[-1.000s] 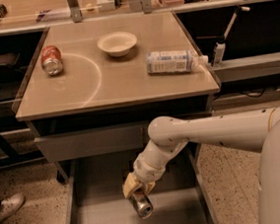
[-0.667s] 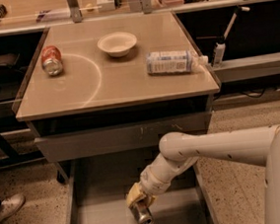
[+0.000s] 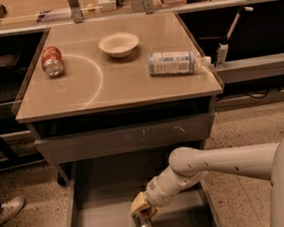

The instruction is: Place redbull can into middle drawer

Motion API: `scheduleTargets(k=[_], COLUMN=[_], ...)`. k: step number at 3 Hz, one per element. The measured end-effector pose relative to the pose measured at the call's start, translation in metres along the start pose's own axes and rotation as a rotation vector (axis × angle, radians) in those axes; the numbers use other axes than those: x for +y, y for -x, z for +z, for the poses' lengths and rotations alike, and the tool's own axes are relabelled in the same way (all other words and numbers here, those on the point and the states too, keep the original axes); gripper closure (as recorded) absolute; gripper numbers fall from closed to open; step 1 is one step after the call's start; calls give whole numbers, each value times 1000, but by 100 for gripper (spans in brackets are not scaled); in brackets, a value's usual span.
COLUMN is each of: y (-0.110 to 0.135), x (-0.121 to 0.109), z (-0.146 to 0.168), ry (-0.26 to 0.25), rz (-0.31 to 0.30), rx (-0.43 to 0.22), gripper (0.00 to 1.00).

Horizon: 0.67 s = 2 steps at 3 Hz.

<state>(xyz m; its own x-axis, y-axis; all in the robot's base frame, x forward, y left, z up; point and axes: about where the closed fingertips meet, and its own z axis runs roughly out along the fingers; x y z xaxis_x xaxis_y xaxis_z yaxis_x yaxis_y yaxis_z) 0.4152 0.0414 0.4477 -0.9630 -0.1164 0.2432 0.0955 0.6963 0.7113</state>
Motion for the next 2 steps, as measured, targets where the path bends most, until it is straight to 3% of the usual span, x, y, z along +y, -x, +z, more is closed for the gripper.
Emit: scheduleTargets(k=[2], y=[7], x=[4], z=[-2], ry=[16], rz=[2], rx=[-48], gripper=[100])
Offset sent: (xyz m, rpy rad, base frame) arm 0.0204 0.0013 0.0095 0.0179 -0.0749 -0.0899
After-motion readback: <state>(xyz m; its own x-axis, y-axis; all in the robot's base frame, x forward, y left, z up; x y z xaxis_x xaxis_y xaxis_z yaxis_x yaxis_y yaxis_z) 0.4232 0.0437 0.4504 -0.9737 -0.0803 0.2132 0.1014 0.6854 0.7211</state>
